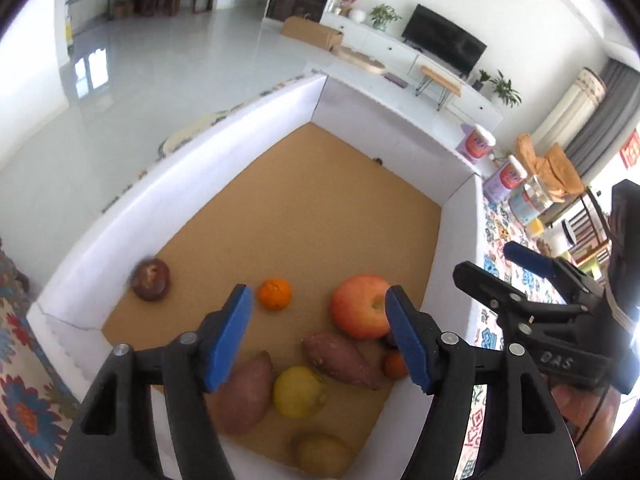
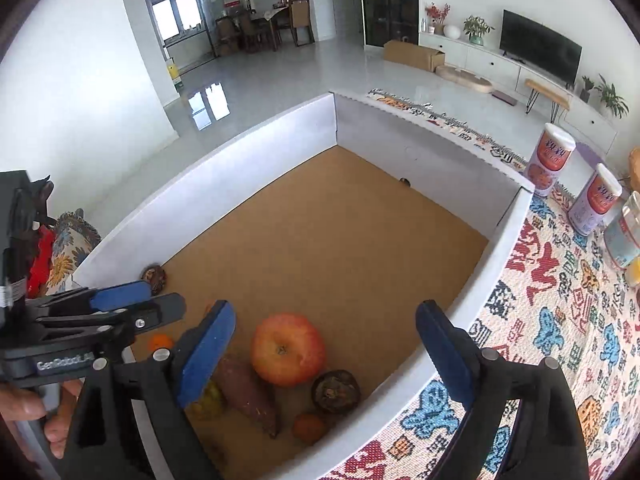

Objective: Organize fruits

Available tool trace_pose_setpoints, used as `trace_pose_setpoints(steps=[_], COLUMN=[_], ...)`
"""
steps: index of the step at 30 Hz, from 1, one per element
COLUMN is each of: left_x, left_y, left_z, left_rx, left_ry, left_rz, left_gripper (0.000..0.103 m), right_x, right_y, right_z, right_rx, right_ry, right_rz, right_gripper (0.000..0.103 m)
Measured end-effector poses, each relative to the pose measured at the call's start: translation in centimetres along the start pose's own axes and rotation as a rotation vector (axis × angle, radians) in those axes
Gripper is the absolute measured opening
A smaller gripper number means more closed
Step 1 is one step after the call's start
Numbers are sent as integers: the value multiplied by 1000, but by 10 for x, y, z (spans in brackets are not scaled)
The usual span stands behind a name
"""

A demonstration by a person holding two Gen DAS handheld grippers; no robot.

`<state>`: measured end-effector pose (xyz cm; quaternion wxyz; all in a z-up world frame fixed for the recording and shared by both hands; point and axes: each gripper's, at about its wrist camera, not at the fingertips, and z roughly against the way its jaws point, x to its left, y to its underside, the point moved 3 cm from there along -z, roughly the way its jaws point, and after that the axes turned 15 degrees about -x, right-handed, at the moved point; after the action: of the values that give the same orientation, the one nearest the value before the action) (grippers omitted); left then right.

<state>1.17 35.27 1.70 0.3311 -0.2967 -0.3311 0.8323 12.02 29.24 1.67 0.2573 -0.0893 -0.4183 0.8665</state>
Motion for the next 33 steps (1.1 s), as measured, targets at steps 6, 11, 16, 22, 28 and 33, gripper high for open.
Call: trace_pose_setpoints(steps=[6, 11, 16, 22, 28, 33], left_x=[-19, 6, 29, 46, 53, 58], left_y=[4, 18, 30, 30, 30, 32], left_z=[93, 91, 85, 83, 79, 75], left_rx=[-167, -144, -151, -138, -105, -83], left_ry=[-107, -197, -389, -403, -368, -355], left_rz=[-109, -84, -217, -206, -180, -167], left_gripper=[90, 90, 90, 90, 90, 90], right_x=[-13, 8, 42, 62, 72, 73], right_y=[18, 45, 62, 65, 61, 64], right_z=[58, 88, 91, 94, 93, 85], right_rx=[-26, -33, 7, 39, 52, 71], right_ry=[21, 10, 21, 72, 86, 116], right_rz=[-34, -107, -118, -81, -84, -75], right_gripper=[99, 103, 103, 103, 103, 103])
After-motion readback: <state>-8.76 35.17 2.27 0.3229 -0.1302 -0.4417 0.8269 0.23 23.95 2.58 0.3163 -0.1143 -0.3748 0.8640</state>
